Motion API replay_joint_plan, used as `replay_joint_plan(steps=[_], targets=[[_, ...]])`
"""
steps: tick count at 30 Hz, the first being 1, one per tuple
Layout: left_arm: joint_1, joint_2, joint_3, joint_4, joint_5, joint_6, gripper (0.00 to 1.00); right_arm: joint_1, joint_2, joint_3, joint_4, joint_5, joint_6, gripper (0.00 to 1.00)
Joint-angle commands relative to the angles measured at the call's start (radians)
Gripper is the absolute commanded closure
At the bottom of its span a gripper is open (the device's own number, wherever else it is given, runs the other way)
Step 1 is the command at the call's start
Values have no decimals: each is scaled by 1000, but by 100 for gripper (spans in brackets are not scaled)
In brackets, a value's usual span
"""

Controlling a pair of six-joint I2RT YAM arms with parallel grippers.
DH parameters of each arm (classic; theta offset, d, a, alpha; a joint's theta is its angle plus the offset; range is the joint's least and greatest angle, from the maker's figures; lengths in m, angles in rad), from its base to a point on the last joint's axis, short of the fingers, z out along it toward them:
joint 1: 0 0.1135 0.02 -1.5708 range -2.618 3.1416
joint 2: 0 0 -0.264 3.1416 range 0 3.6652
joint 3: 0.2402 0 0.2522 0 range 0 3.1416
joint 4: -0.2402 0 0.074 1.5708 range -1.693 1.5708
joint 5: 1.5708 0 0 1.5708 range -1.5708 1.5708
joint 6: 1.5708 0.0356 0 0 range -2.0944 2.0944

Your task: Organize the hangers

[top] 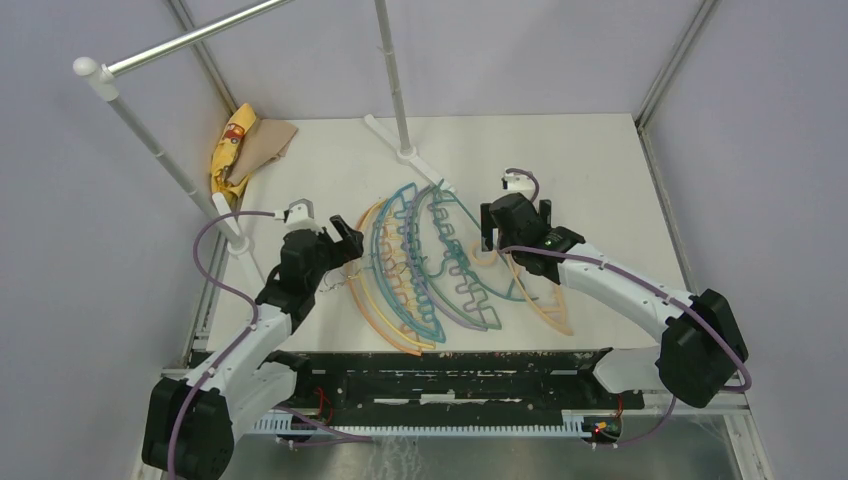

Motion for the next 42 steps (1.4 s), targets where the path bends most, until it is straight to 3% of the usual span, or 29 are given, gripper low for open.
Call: replay_joint_plan(steps=[1, 4, 6, 12, 20, 25, 38, 40, 42], targets=[[-1, 15, 58, 20, 3, -6, 1, -1, -4, 10, 46, 36, -8, 0], [-1, 22, 59, 12, 7, -4, 1, -1, 0, -4, 46, -2, -55, 0], [-1, 21, 57, 12, 9, -4, 1, -2, 16, -12, 33, 9, -59, 6], [-1, 0, 49, 4, 13, -5, 1, -1, 51, -62, 10, -31, 1, 53], [-1, -10, 38, -3, 12, -11, 1, -3, 74, -151, 24, -41, 35, 55], [-2, -21, 32, -9, 3, -12, 1, -4, 112, -161, 26, -57, 52, 66], [-1, -35, 28, -23, 3, -15, 1, -6, 187, -185, 47, -76, 83, 73], [-1, -37, 25, -23, 2, -16, 1, -5, 197, -184, 44, -74, 86, 72], [-2, -40, 25, -26, 1, -16, 1, -6, 195, -188, 35, -73, 105, 63]])
